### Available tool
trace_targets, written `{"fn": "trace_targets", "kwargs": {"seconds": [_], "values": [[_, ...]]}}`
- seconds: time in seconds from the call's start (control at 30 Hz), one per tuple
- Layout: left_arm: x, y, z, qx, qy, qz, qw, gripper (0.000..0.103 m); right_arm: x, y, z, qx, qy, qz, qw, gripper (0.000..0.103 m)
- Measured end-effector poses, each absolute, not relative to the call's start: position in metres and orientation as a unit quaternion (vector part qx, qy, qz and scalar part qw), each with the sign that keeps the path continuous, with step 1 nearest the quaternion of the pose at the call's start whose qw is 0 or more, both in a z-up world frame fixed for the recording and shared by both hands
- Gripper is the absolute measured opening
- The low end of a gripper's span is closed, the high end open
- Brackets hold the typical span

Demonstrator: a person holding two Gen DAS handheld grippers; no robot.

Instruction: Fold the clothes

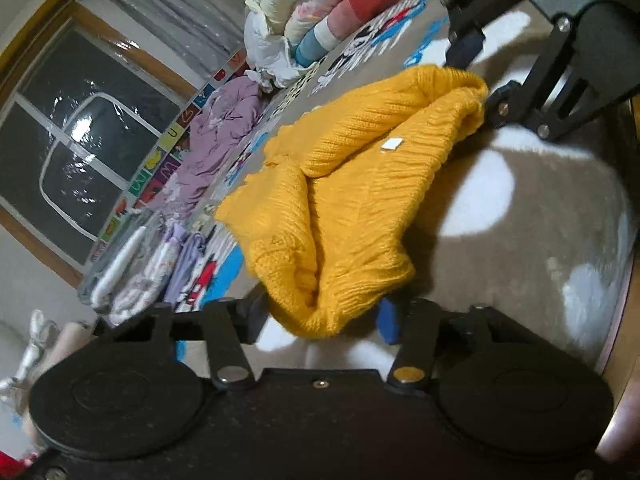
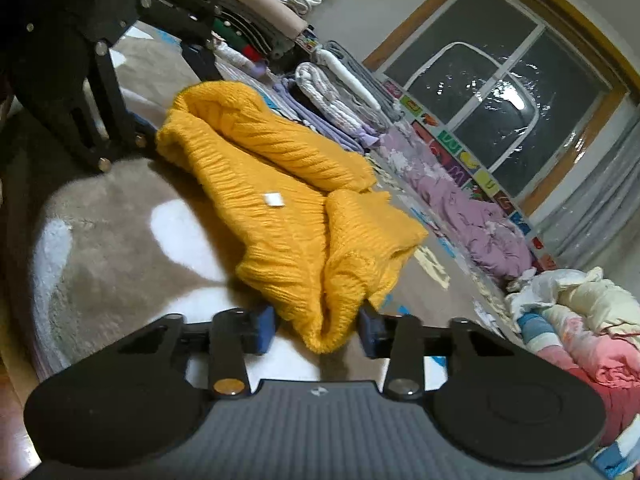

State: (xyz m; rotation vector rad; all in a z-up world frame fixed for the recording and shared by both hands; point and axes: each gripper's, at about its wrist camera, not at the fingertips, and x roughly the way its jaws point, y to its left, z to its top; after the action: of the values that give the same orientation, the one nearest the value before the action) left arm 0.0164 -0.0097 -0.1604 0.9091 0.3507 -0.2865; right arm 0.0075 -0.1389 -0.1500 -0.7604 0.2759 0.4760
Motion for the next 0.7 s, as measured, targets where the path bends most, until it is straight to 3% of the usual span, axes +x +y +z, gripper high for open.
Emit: {"fn": "trace_targets", "kwargs": {"seconds": [0.13, 0.2, 0.47, 0.7], "values": [[0.015, -0.015, -0.157, 0.422, 0.179, -0.146, 0.877, 0.029, 0.012, -0.144, -0.144, -0.33, 0.151, 0.242, 0.9, 0.028], [0.011, -0.018, -0.156, 0.424, 0.182, -0.149, 0.875, 0.027, 0.01, -0.144, -0.14, -0.328, 0.156, 0.245, 0.899, 0.026], [-0.019, -0.014, -0.134, 0.417, 0.193, -0.185, 0.869, 0.025, -0.018, -0.151, -0.118, -0.323, 0.156, 0.265, 0.895, 0.024], [-0.044, 0.007, -0.101, 0.345, 0.19, -0.226, 0.891, 0.026, -0.055, -0.17, -0.085, -0.28, 0.125, 0.288, 0.907, 0.024]]}}
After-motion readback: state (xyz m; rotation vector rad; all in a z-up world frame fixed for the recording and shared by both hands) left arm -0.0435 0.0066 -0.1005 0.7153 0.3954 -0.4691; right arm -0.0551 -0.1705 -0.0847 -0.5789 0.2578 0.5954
